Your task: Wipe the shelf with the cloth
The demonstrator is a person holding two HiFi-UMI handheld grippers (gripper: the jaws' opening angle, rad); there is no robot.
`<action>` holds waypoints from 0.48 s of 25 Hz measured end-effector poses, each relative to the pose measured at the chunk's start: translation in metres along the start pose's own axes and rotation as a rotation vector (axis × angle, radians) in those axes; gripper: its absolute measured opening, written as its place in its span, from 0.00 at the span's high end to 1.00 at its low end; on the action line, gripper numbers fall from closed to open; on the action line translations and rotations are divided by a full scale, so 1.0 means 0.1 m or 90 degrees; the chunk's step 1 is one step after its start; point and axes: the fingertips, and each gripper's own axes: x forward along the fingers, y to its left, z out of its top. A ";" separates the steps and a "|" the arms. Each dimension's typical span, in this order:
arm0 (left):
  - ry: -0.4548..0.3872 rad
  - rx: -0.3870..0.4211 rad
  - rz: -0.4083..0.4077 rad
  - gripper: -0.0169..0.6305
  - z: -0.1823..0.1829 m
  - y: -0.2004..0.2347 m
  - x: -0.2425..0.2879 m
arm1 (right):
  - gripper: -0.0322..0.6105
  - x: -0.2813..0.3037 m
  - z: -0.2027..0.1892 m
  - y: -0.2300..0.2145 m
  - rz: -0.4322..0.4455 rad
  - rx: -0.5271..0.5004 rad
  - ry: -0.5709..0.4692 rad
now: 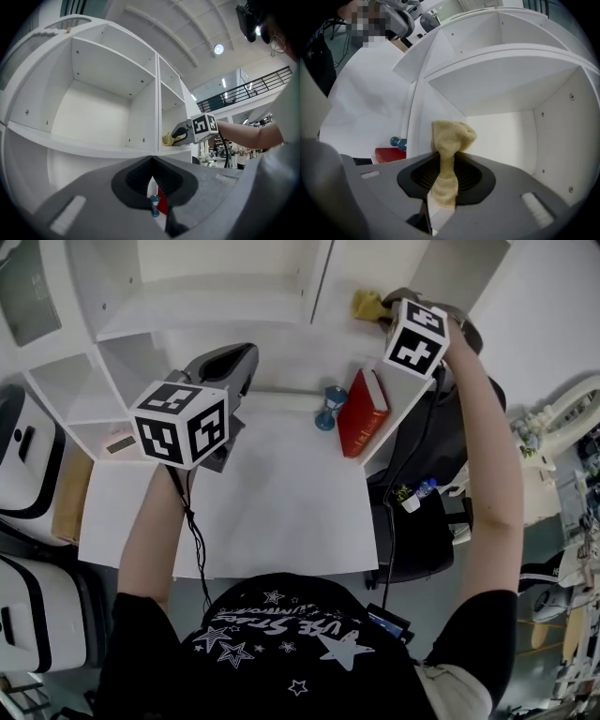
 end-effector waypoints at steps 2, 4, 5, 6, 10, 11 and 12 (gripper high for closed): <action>0.003 -0.002 -0.012 0.97 -0.03 -0.02 0.00 | 0.77 -0.06 -0.02 0.03 -0.004 0.005 0.005; 0.005 -0.003 -0.022 0.97 -0.04 -0.04 0.00 | 0.77 -0.10 -0.06 0.06 -0.007 0.010 0.010; 0.006 -0.005 -0.025 0.97 -0.05 -0.04 -0.01 | 0.77 -0.12 -0.07 0.08 -0.009 0.012 0.013; 0.007 -0.007 -0.029 0.97 -0.06 -0.03 -0.03 | 0.77 -0.15 -0.07 0.10 -0.009 0.015 0.015; 0.011 -0.017 -0.037 0.97 -0.10 0.03 -0.09 | 0.77 -0.25 -0.06 0.16 -0.009 0.027 0.019; 0.012 -0.018 -0.039 0.97 -0.10 0.04 -0.10 | 0.77 -0.26 -0.07 0.16 -0.015 0.030 0.021; 0.013 -0.019 -0.042 0.97 -0.11 0.06 -0.10 | 0.76 -0.27 -0.07 0.15 -0.023 0.036 0.024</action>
